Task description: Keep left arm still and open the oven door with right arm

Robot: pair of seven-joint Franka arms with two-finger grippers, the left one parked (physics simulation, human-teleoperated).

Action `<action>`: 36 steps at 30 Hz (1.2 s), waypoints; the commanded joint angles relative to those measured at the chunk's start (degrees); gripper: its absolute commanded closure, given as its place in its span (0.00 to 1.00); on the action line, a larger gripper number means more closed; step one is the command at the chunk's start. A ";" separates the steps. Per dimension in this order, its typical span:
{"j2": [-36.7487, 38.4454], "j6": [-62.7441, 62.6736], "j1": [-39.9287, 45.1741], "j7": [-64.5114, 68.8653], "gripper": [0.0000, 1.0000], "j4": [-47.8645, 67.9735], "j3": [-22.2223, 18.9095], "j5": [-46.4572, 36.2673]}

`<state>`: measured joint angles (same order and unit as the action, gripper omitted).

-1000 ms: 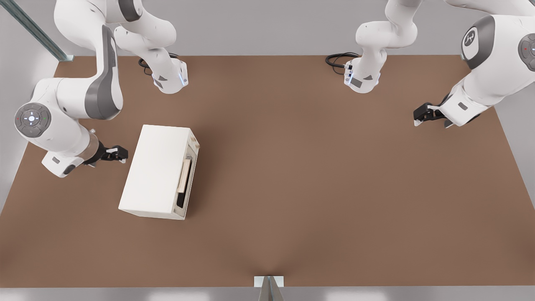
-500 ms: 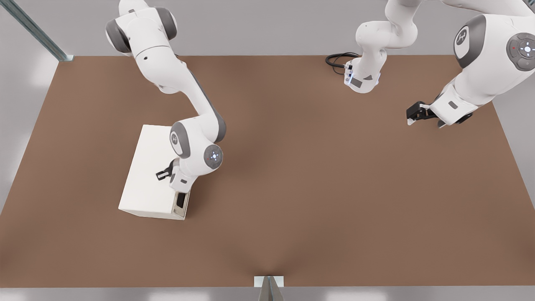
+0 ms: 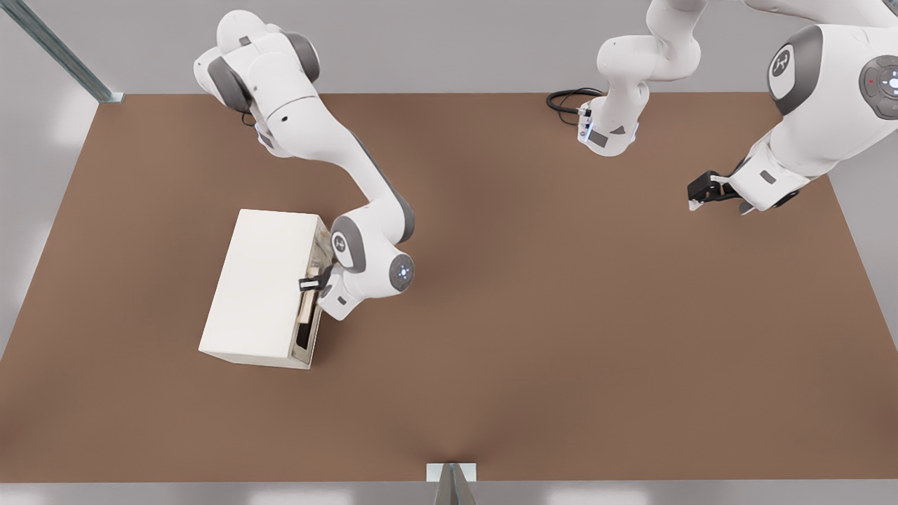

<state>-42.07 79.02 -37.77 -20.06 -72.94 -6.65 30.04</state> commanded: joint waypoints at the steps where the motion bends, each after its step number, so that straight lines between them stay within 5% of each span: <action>1: -0.47 0.00 -0.28 -17.38 0.79 0.34 -0.03 0.63; 10: -0.99 0.26 -1.25 -18.96 0.79 1.48 0.15 0.01; 14: 0.06 4.91 -1.16 -20.81 0.79 5.96 0.41 -11.57; 16: 13.94 8.08 12.01 0.00 0.79 -1.59 0.68 -27.06; 17: 19.83 7.99 17.38 12.22 0.79 -4.49 0.85 -28.11; 18: 24.75 7.56 22.30 20.05 0.57 -7.66 0.77 -28.29; 19: 27.74 7.73 23.89 22.52 0.00 -9.68 0.06 -28.55; 22: 28.89 7.73 24.33 22.08 0.00 -9.24 -3.98 -35.93; 36: 29.42 7.91 24.42 22.08 0.00 -8.89 -4.24 -35.41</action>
<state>-12.72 86.71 -13.36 -8.35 -81.85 -10.87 -5.43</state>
